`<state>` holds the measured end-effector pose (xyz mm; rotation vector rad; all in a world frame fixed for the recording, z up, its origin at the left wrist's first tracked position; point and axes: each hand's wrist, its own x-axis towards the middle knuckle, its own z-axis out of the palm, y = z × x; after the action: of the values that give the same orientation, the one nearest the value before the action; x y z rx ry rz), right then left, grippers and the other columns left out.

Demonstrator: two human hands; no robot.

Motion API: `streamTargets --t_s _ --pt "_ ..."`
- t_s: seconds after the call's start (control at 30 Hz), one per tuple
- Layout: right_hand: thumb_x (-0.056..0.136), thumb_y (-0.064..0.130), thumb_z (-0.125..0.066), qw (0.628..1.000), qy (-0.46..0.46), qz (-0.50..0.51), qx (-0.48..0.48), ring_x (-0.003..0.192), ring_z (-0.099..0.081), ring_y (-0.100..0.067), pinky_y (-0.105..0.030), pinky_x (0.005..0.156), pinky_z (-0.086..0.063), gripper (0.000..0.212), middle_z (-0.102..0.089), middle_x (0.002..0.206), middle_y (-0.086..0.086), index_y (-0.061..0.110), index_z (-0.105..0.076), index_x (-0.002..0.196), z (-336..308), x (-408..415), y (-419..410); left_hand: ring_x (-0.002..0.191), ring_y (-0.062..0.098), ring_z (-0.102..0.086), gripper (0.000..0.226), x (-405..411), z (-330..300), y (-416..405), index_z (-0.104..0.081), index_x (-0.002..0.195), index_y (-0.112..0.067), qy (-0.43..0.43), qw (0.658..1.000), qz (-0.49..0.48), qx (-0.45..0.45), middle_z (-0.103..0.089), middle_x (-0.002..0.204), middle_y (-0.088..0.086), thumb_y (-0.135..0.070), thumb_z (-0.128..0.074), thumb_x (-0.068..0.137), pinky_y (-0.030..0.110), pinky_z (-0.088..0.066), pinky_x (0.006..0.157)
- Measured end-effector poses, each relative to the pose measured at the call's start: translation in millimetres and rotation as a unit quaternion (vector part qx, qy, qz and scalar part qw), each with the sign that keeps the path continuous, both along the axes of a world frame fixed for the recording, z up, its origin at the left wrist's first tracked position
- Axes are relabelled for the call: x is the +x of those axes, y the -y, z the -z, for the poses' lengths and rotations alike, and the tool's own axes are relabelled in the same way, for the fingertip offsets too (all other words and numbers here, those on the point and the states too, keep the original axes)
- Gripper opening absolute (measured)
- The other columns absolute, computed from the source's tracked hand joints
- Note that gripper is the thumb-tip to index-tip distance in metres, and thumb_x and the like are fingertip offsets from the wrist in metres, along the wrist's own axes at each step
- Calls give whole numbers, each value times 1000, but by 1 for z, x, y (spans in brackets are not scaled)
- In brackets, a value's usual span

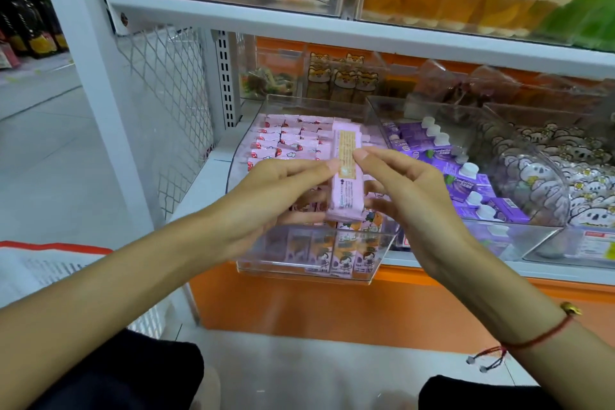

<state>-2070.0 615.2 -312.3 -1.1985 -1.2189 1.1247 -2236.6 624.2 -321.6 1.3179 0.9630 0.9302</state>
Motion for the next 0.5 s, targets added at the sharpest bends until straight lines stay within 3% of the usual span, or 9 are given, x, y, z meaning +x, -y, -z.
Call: streamTargets --t_s 0.1,0.2,0.3,0.4,0.5 --pt "84 28 -69 1000 -2 11 -12 63 -64 -7 -17 58 -52 32 -72 92 -9 13 -66 112 3 -1 -1 100 10 -69 32 -4 1 -2 -69 116 -17 18 998 41 -53 -74 106 0 -34 -59 90 20 -57 71" --pt "85 26 -68 1000 16 7 -4 62 -64 -5 -16 61 -54 35 -68 97 -4 22 -60 119 3 0 -1 99 8 -69 29 -3 1 -2 -67 117 -19 14 998 41 -37 -74 107 -2 -27 -60 91 25 -58 78" --pt "89 13 -62 998 38 -31 44 84 -67 -14 -22 81 -55 38 -64 105 -6 31 -56 122 2 1 0 98 4 -68 29 -1 1 -1 -64 117 -26 -17 999 -2 46 -73 107 -10 -16 -63 90 20 -57 79" --pt "86 1 -62 988 66 -62 126 96 -63 -12 -23 82 -53 40 -62 113 -6 26 -58 118 0 1 4 104 1 -65 37 -2 0 1 -62 120 -21 -51 983 -42 169 -69 114 -11 -6 -67 86 15 -50 91" --pt "85 -2 -64 979 66 -81 175 106 -60 -11 -26 88 -52 38 -63 115 -5 21 -58 115 1 0 7 112 4 -61 41 -3 2 1 -60 122 -16 -54 972 -64 221 -66 120 -5 -2 -68 84 25 -47 101"
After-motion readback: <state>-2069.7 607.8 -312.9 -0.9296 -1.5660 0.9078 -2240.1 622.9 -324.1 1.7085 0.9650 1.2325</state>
